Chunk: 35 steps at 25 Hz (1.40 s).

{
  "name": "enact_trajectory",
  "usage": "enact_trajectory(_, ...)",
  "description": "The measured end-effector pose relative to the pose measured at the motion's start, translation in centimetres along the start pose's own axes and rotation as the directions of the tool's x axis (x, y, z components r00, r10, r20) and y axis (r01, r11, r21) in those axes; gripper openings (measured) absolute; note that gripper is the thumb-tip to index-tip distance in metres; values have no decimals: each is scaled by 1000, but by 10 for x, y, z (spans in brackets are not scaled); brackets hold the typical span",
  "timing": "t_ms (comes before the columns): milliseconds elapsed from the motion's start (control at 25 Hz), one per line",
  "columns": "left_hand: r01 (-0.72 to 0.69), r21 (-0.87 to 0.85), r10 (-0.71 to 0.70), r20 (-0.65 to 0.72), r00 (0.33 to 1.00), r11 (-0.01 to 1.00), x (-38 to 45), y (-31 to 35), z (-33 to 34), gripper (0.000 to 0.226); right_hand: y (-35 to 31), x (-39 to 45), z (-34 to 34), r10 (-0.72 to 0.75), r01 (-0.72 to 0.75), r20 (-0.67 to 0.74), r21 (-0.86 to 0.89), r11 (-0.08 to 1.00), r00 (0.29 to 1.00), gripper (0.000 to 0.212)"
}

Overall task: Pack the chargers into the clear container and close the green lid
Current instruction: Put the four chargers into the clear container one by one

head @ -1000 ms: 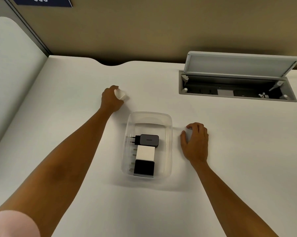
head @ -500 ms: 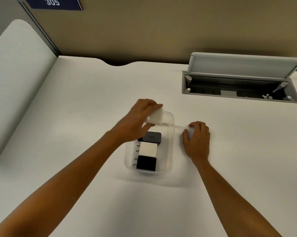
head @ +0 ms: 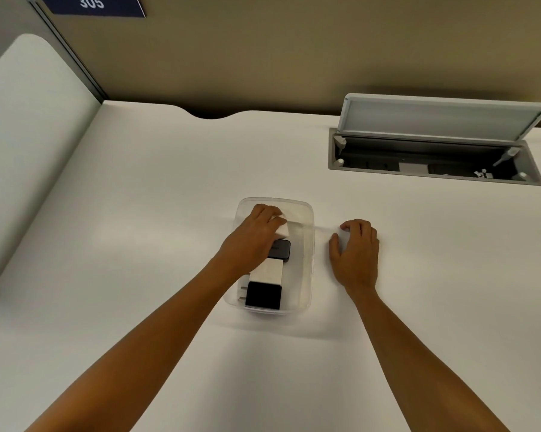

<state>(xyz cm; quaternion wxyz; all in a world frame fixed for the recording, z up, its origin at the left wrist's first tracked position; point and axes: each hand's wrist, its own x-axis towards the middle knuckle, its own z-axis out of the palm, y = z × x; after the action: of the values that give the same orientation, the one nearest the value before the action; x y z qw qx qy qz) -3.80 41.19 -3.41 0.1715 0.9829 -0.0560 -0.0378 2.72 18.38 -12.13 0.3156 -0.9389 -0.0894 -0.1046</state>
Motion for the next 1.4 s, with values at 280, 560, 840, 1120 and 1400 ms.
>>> enact_trajectory(280, 149, -133, -161, -85, 983, 980, -1, -3, -1, 32, -1, 0, -2, 8, -8, 0, 2, 1000, 1000, 25)
enact_trajectory(560, 364, -80, -356, 104, 929, 928, 6, -5, 2, 44, -1, 0, -1, 19, -19, 10, 2, 1000, 1000, 25)
enact_trajectory(840, 377, -86, -371, 72, 926, 922, 1, -3, 6, 52, -2, 0, -1, 15, -15, 0, -10, 1000, 1000, 25)
enact_trajectory(1120, 277, 55, -277, -11, 961, 959, -5, 15, -1, 43, -7, -1, -10, -6, 5, 31, 20, 1000, 999, 19)
enact_trajectory(1400, 154, -105, -177, -273, 946, 982, -21, 79, 4, 38, 19, -40, -55, -100, 90, 60, 151, 984, 993, 16)
